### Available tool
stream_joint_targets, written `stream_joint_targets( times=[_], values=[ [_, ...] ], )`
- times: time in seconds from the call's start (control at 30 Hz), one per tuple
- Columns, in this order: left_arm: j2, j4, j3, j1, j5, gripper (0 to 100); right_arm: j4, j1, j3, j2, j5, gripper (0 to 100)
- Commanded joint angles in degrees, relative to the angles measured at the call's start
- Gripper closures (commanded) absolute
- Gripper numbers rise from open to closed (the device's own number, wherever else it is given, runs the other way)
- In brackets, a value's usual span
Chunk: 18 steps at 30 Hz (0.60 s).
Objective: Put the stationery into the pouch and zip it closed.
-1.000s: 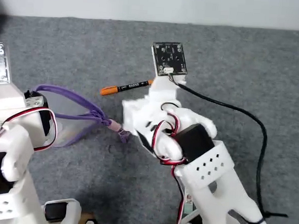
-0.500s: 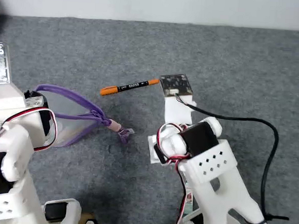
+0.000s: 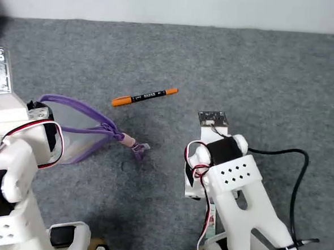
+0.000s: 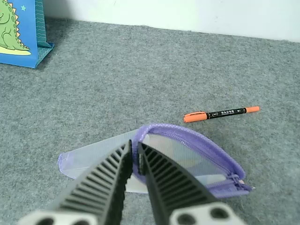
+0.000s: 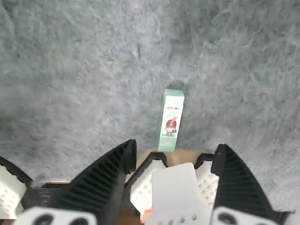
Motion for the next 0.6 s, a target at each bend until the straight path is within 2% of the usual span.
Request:
stream_joint_targets(
  times=[0.0,0.57],
  values=[
    [0.3,1.7,3.5,-0.1,0.5,99,-3.1,0.9,2.5,-1.4,3.4,76.4],
    [0.3,1.9,3.5,-0.1,0.6,99,-17.3,2.7,16.0,1.8,6.7,77.8]
  ],
)
